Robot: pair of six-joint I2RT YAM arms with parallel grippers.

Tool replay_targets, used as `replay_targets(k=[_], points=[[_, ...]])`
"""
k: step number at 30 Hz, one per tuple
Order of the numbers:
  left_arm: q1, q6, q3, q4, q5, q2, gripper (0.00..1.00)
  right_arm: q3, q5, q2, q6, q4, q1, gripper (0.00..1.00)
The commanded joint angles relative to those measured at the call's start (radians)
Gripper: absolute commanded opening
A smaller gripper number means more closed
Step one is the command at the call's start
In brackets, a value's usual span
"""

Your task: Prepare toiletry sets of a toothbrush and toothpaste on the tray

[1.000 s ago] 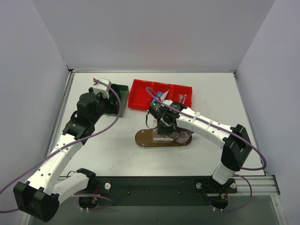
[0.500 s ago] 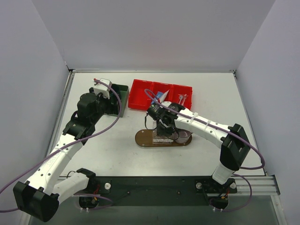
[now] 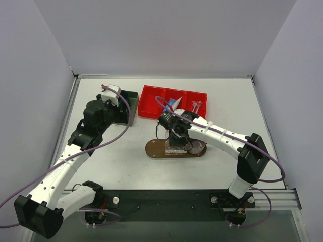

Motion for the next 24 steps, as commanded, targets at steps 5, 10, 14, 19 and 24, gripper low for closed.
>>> replay_targets(k=[5, 10, 14, 19, 24], points=[[-0.008, 0.000, 0.013, 0.015, -0.006, -0.017, 0.82, -0.008, 0.039, 0.019, 0.015, -0.036, 0.013, 0.00], [-0.014, 0.001, 0.013, 0.015, -0.007, -0.020, 0.82, -0.006, 0.039, 0.030, 0.017, -0.036, 0.013, 0.00], [-0.015, 0.001, 0.013, 0.015, -0.007, -0.021, 0.82, -0.013, 0.045, 0.033, 0.026, -0.036, 0.016, 0.00], [-0.018, 0.000, 0.012, 0.015, -0.009, -0.023, 0.82, -0.017, 0.064, 0.031, 0.031, -0.036, 0.014, 0.00], [-0.018, 0.000, 0.013, 0.015, -0.009, -0.024, 0.82, -0.020, 0.067, 0.034, 0.028, -0.036, 0.016, 0.00]])
